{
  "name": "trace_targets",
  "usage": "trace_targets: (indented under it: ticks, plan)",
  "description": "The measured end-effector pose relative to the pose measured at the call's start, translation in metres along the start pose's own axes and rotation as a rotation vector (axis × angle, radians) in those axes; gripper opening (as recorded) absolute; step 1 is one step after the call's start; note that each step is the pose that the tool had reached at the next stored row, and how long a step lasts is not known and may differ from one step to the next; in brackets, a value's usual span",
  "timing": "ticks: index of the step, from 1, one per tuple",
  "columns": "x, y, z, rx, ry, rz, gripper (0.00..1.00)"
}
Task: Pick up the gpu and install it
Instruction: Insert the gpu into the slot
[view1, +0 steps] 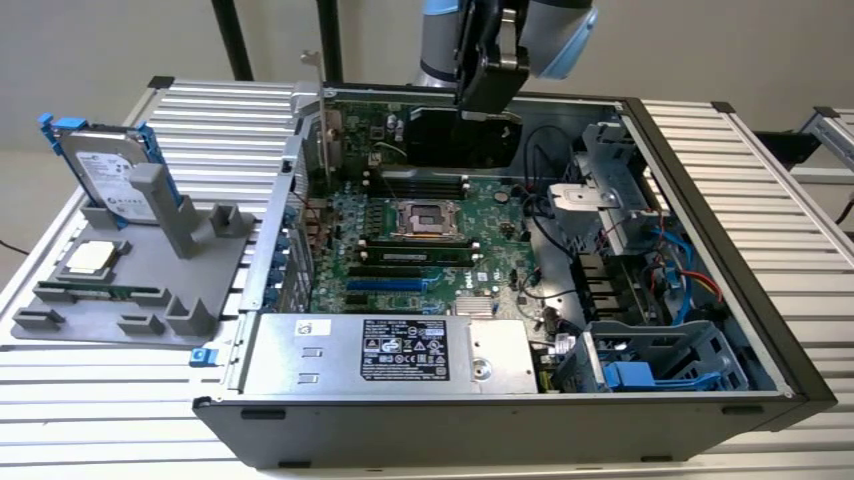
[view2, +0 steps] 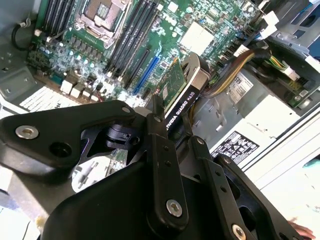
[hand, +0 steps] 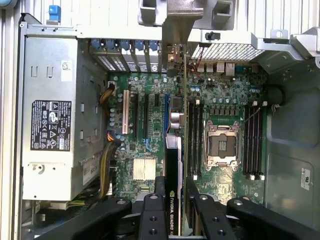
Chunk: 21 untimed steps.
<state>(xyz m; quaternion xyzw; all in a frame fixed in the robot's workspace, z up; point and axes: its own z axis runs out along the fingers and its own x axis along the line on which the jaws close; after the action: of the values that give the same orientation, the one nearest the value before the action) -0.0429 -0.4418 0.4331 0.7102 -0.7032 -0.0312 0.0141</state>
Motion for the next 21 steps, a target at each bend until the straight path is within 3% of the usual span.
trace_targets:
  ticks: [7,14,21]
  plan:
    - [0.0,-0.0001,0.0011,0.0001,0.0016,0.0,0.0]
    - [-0.0002,-0.0003,0.0049,0.0009,0.0121,0.001,0.0]
    - [-0.0014,-0.0006,0.0087,0.001,0.0289,0.002,0.0]
